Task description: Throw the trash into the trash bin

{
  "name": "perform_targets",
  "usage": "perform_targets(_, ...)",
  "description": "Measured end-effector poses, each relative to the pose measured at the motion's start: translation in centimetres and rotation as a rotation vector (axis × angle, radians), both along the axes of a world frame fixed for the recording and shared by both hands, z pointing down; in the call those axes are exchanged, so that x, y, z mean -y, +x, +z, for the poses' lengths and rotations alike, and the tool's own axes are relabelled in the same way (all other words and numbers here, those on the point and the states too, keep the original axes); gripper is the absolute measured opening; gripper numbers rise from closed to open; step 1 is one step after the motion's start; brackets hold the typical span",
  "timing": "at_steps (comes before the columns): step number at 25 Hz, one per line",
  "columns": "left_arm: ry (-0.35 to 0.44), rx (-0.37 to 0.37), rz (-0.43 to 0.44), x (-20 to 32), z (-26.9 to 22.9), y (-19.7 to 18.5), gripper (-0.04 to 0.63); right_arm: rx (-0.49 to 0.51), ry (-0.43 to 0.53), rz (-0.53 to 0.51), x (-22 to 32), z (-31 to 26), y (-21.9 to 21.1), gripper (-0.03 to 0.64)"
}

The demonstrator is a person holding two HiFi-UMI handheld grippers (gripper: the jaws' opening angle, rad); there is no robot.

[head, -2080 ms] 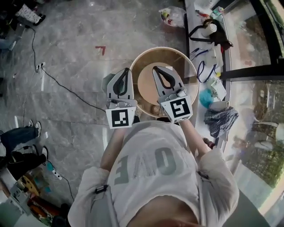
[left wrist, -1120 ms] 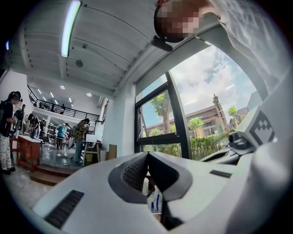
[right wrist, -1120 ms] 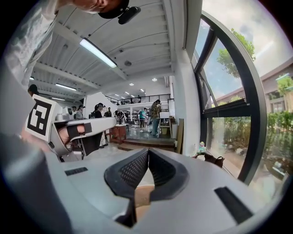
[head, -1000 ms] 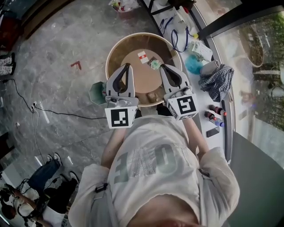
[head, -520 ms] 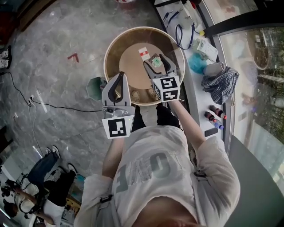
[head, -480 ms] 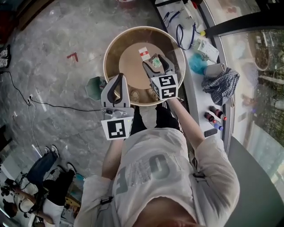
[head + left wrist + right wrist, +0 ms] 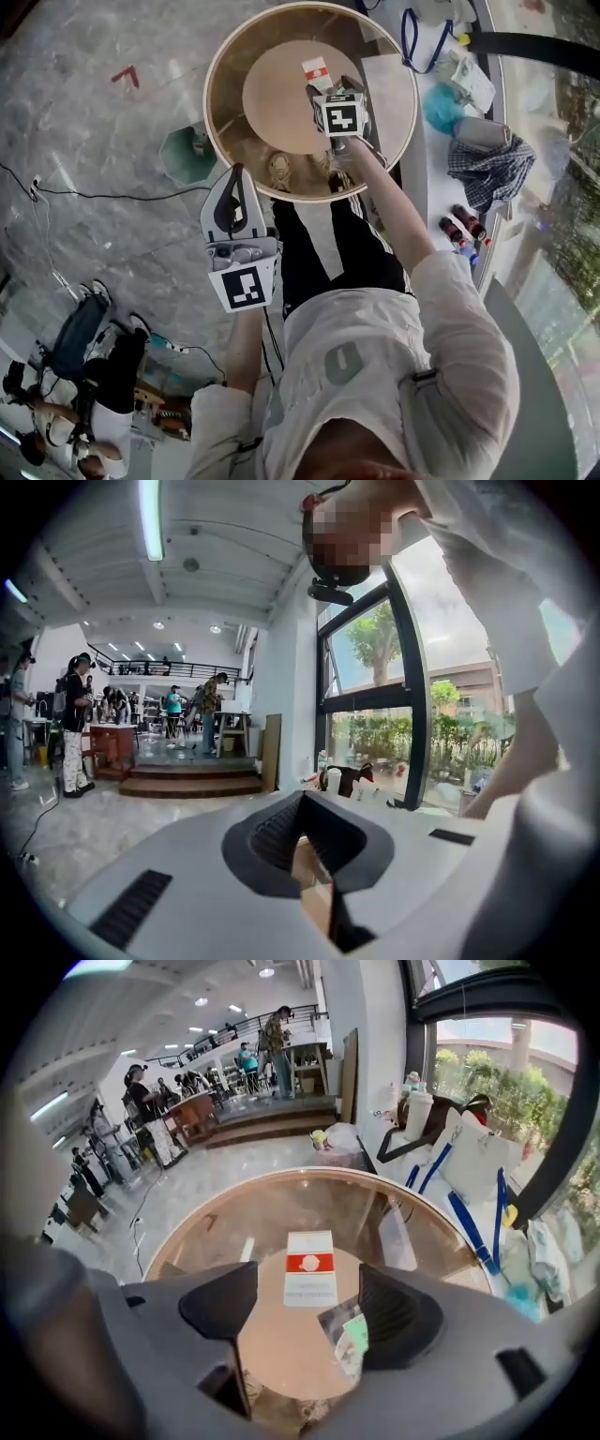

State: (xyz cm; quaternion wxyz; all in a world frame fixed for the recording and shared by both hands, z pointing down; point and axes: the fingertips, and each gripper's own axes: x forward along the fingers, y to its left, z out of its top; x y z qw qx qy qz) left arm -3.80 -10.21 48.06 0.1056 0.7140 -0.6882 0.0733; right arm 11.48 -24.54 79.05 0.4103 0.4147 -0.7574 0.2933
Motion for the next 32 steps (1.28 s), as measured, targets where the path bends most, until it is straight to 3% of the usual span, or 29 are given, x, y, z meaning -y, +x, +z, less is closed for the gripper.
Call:
perform_targets(7, -0.044, 0.021, -0.065, -2.8, 2.3, -2.6, 0.011, -0.068, -0.059, 0.009, 0.6, 5.0, -0.5, 0.324)
perform_targets(11, -0.018, 0.037, -0.097, -3.7, 2.1, -3.7, 0.011, -0.117, -0.11, 0.03, 0.5, 5.9, 0.0, 0.324)
perform_targets(17, -0.034, 0.001, -0.102, -4.2, 2.3, -3.3, 0.011, -0.141, -0.102, -0.01, 0.8, 6.5, -1.4, 0.322)
perform_targets(20, -0.037, 0.005, -0.096, -4.3, 2.3, -3.0, 0.011, -0.136, -0.132, -0.022, 0.8, 6.5, -1.5, 0.281)
perform_targets(28, 0.004, 0.07, -0.08, -4.5, -1.8, -3.5, 0.011, -0.101, 0.002, -0.087, 2.8, -0.7, -3.0, 0.279)
perform_targets(32, 0.062, 0.084, -0.102, -3.9, -5.6, -4.0, 0.011, -0.045, 0.09, -0.053, 3.7, -8.6, -3.3, 0.279)
